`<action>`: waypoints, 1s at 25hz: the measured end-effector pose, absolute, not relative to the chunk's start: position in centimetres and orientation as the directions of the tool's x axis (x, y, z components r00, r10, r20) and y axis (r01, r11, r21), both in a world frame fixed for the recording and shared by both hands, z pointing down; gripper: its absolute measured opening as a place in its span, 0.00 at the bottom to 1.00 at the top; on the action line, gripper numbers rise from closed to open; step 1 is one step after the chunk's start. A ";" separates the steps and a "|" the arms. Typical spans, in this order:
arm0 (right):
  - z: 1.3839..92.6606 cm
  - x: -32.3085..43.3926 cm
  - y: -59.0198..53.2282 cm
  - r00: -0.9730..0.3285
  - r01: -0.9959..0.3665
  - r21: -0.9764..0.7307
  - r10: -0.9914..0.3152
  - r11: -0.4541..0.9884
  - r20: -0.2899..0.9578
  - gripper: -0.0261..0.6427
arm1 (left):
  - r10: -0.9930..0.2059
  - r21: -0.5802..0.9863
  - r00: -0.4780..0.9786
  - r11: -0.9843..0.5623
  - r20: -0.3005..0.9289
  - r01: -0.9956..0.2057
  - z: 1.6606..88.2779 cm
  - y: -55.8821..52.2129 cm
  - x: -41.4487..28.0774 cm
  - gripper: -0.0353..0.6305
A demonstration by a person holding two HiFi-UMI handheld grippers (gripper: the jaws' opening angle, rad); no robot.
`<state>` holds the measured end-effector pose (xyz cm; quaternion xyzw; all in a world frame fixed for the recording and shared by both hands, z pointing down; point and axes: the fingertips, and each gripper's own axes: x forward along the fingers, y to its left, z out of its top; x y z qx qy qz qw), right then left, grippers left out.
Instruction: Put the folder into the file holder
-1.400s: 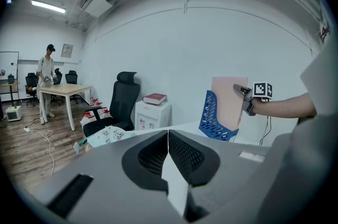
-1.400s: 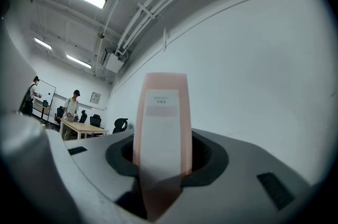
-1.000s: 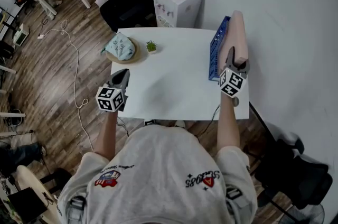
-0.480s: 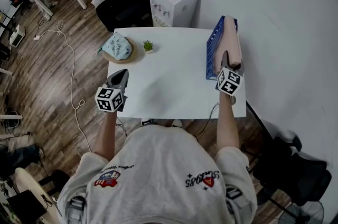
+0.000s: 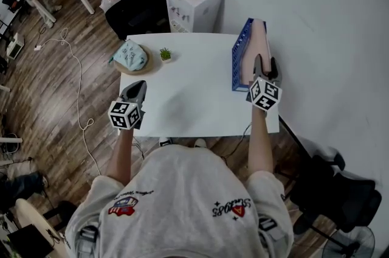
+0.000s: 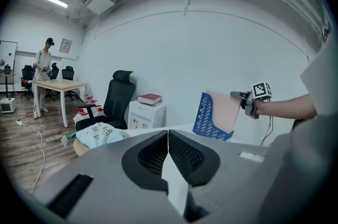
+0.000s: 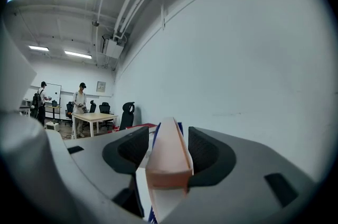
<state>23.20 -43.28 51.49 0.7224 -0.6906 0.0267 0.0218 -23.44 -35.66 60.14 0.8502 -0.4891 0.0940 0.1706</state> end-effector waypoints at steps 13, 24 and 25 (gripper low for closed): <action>40.5 18.1 -40.9 -0.068 -0.998 0.005 -0.992 0.068 -0.109 0.23 | -0.791 0.194 0.535 -0.498 0.297 -0.845 59.0 -35.6 -21.6 0.06; 50.4 12.1 -39.4 -0.199 -0.980 -0.019 -0.976 0.198 0.089 0.08 | -0.807 0.164 0.525 -0.499 0.268 -0.851 57.8 -34.9 -21.8 0.06; 51.5 11.7 -39.1 -0.210 -0.978 -0.022 -0.971 0.208 0.113 0.06 | -0.808 0.163 0.525 -0.499 0.268 -0.851 57.8 -34.9 -21.8 0.06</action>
